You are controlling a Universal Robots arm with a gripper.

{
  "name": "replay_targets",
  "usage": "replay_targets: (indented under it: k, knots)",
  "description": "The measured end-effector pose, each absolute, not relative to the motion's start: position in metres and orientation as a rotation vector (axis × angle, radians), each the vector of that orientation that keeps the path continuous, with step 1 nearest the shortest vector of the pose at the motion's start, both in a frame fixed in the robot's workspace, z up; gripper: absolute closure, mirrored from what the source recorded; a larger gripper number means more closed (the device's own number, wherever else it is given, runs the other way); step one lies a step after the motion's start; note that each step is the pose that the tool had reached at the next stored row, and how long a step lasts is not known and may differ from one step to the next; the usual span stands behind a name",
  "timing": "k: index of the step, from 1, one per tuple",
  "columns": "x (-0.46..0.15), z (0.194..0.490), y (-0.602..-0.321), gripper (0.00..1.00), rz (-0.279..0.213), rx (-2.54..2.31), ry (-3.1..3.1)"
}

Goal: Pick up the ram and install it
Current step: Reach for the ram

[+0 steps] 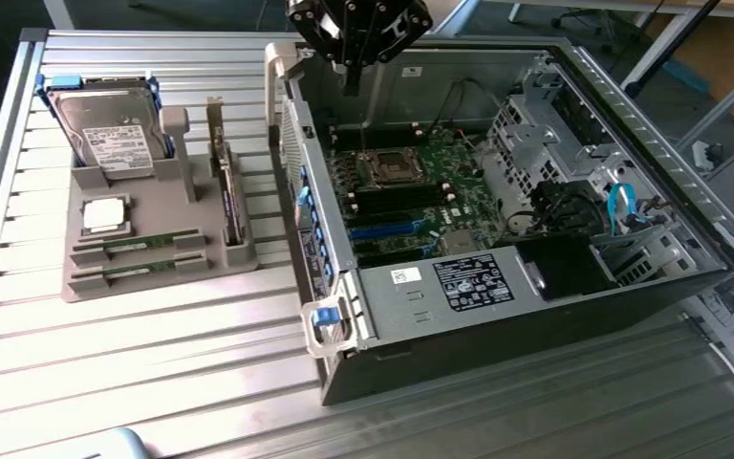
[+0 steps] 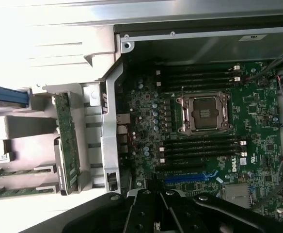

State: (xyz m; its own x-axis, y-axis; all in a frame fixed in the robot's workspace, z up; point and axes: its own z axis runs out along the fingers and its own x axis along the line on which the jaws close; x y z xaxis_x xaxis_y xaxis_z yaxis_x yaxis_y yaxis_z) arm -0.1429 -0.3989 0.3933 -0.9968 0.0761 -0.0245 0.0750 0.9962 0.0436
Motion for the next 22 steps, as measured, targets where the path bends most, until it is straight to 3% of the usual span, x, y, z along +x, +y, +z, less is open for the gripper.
replay_targets:
  k: [22]
  knots:
    - [-0.159, 0.393, -0.399, 0.9, 0.049, 0.118, 3.112]
